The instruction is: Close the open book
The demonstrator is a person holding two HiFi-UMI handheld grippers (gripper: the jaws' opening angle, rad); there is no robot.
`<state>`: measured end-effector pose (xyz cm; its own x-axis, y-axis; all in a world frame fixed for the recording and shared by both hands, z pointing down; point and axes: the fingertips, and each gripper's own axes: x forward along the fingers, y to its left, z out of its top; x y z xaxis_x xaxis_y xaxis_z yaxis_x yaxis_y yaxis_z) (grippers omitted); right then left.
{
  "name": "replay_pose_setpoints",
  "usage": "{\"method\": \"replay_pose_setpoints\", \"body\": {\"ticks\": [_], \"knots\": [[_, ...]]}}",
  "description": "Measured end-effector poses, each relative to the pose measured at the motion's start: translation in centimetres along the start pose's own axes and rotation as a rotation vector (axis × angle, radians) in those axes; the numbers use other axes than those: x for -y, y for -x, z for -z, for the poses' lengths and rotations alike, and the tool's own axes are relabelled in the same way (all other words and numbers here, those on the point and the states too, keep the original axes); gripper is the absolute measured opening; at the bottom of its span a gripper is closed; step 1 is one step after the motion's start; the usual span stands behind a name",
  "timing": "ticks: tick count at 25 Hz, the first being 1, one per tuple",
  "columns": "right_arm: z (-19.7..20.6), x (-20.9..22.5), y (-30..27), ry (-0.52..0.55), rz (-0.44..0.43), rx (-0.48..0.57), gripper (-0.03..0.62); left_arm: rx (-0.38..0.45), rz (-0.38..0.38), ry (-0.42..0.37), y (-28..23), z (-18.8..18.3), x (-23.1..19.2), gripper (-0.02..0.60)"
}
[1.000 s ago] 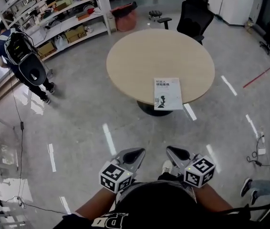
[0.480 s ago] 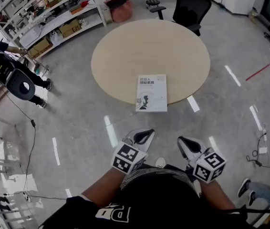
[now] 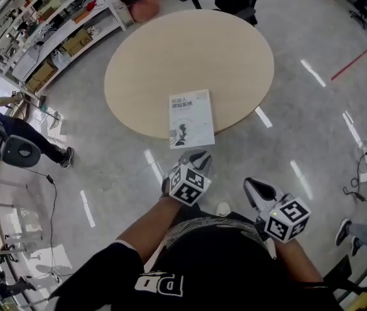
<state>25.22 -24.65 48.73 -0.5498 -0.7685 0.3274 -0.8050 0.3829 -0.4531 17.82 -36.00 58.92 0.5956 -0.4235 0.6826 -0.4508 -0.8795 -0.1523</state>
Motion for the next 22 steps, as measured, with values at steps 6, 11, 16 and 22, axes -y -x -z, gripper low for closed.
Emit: {"method": "replay_pose_setpoints", "body": {"ticks": [6, 11, 16, 22], "knots": [[1.0, 2.0, 1.5, -0.054, 0.086, 0.024, 0.005, -0.165, -0.04, -0.29, -8.2, 2.9, -1.7, 0.11], [1.2, 3.5, 2.3, -0.076, 0.14, 0.023, 0.005, -0.243, -0.006, -0.346, -12.0, 4.5, -2.2, 0.11], [1.5, 3.2, 1.8, -0.082, 0.144, 0.005, 0.005, -0.262, 0.016, -0.281, -12.8, 4.9, -2.6, 0.102], [0.7, 3.5, 1.0, -0.074, 0.146, 0.003, 0.005, -0.206, 0.052, -0.169, -12.1, 4.3, -2.4, 0.022]]}}
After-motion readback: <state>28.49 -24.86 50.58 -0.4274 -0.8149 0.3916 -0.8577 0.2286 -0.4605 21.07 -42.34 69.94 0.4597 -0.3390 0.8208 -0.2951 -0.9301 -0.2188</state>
